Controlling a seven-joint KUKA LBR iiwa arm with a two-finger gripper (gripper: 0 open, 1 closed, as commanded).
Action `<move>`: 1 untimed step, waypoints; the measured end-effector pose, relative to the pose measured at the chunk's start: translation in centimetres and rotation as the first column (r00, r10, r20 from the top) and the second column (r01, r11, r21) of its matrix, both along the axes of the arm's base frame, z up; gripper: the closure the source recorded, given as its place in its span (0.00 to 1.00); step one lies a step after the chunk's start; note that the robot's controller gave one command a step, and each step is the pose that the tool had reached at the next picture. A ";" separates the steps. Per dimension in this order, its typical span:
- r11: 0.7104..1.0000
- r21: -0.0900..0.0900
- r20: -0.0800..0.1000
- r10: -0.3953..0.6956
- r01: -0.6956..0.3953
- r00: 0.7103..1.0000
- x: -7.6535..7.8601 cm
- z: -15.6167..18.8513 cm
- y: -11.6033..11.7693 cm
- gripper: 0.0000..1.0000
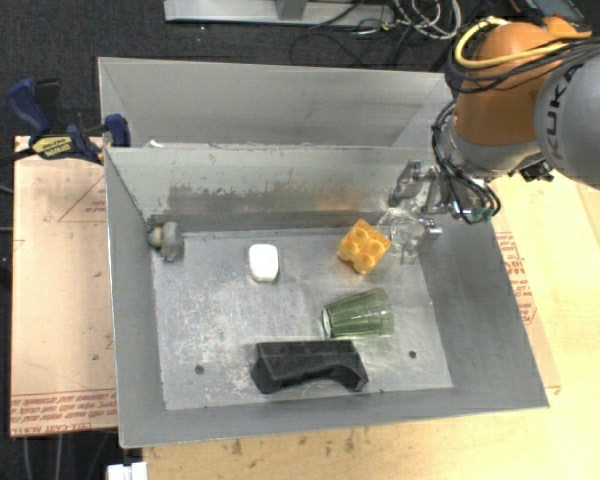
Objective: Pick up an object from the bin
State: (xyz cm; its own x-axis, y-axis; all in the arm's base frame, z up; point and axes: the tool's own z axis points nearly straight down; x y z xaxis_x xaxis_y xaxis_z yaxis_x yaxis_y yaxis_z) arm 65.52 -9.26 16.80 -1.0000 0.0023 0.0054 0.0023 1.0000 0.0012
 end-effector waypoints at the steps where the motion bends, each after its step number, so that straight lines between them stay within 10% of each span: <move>1: 1.000 -0.001 0.008 0.002 -0.002 1.000 0.2 0.5 0.0 0.00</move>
Offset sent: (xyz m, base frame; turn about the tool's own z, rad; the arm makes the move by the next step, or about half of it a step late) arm -0.0062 0.0289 -0.0980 -0.0774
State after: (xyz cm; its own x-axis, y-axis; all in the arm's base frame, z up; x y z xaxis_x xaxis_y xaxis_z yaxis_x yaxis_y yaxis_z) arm 65.69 -9.22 17.35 -1.0000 0.0007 -0.0025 0.0007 1.0000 0.0004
